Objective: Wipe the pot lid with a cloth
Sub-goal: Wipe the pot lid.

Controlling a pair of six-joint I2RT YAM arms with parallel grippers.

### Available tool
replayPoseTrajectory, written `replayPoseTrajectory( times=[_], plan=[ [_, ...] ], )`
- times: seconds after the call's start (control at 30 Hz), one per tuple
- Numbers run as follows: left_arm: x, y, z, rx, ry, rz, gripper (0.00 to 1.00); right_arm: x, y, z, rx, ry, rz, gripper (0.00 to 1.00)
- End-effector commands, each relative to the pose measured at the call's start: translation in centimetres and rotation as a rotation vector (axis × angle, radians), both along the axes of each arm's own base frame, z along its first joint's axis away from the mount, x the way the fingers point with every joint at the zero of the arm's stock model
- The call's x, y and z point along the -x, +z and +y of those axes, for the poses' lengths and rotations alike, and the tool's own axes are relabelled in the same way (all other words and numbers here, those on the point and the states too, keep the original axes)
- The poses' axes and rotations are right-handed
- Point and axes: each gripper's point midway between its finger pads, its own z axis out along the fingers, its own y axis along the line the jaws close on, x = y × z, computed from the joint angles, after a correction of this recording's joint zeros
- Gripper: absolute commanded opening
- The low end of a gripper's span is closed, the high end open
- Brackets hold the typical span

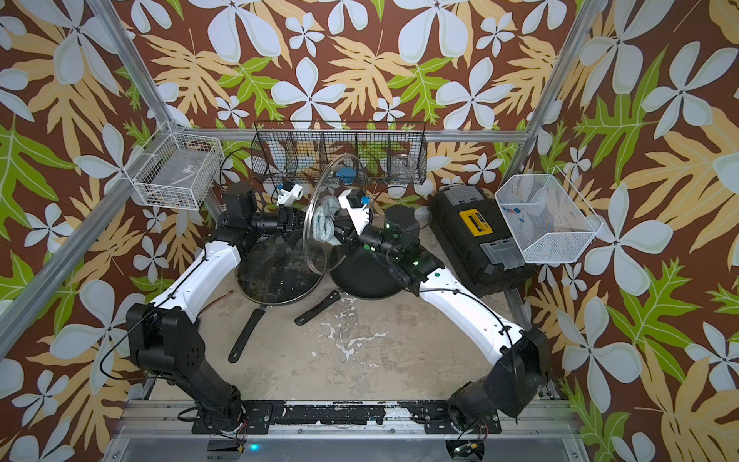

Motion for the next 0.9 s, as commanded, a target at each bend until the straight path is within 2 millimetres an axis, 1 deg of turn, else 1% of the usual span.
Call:
replayPoseTrajectory(
  times=[0.0, 0.07, 0.13, 0.17, 0.23, 0.27, 0.33, 0.43, 0.47, 0.53, 0.6, 0.63, 0.7, 0.73, 0.8, 0.87],
  plan=[
    [0.5, 2.0, 0.0, 0.026, -0.038, -0.115, 0.0, 0.2, -3.3, -0.7, 0.032, -0.03, 0.061, 0.0],
    [0.5, 2.1, 0.0, 0.027, -0.037, -0.116, 0.0, -0.1, -5.3, -1.2, 0.073, -0.065, 0.085, 0.0],
    [0.6, 2.3, -0.1, 0.03, -0.039, -0.119, 0.0, -1.4, -7.5, -2.0, 0.108, -0.13, 0.116, 0.0],
    [0.6, 2.4, 0.0, 0.031, -0.037, -0.123, 0.0, -2.3, -8.4, -2.6, 0.116, -0.158, 0.133, 0.0],
    [0.7, 2.5, 0.0, 0.031, -0.038, -0.121, 0.0, -5.1, -9.8, -4.1, 0.116, -0.259, 0.199, 0.0],
    [0.7, 2.5, -0.1, 0.032, -0.039, -0.122, 0.0, -6.3, -9.8, -4.7, 0.101, -0.286, 0.232, 0.0],
    [0.9, 2.5, 0.0, 0.032, -0.039, -0.121, 0.0, -8.9, -9.2, -5.6, 0.082, -0.322, 0.245, 0.0],
    [1.0, 2.4, 0.0, 0.031, -0.041, -0.117, 0.0, -11.9, -7.1, -5.8, 0.084, -0.364, 0.187, 0.0],
    [1.0, 2.3, 0.0, 0.031, -0.041, -0.116, 0.0, -12.6, -6.3, -5.7, 0.088, -0.364, 0.171, 0.0],
    [1.0, 2.3, 0.1, 0.031, -0.04, -0.115, 0.0, -13.5, -3.9, -5.2, 0.093, -0.357, 0.119, 0.0],
    [1.1, 2.2, 0.0, 0.03, -0.04, -0.115, 0.0, -13.7, -1.1, -5.0, 0.061, -0.352, 0.066, 0.0],
    [1.1, 2.1, 0.1, 0.03, -0.038, -0.113, 0.0, -13.6, 0.4, -5.1, 0.036, -0.353, 0.042, 0.0],
    [1.1, 1.9, 0.0, 0.029, -0.039, -0.11, 0.0, -12.9, 3.3, -5.0, -0.019, -0.329, 0.003, 0.0],
    [1.1, 1.9, 0.0, 0.029, -0.037, -0.112, 0.0, -12.2, 4.7, -4.9, -0.048, -0.308, -0.022, 0.0],
    [1.1, 1.9, 0.0, 0.029, -0.037, -0.11, 0.0, -10.6, 7.0, -4.7, -0.099, -0.257, -0.053, 0.0],
    [1.0, 2.0, 0.0, 0.029, -0.037, -0.112, 0.0, -8.7, 8.6, -4.3, -0.125, -0.199, -0.085, 0.0]
  ],
)
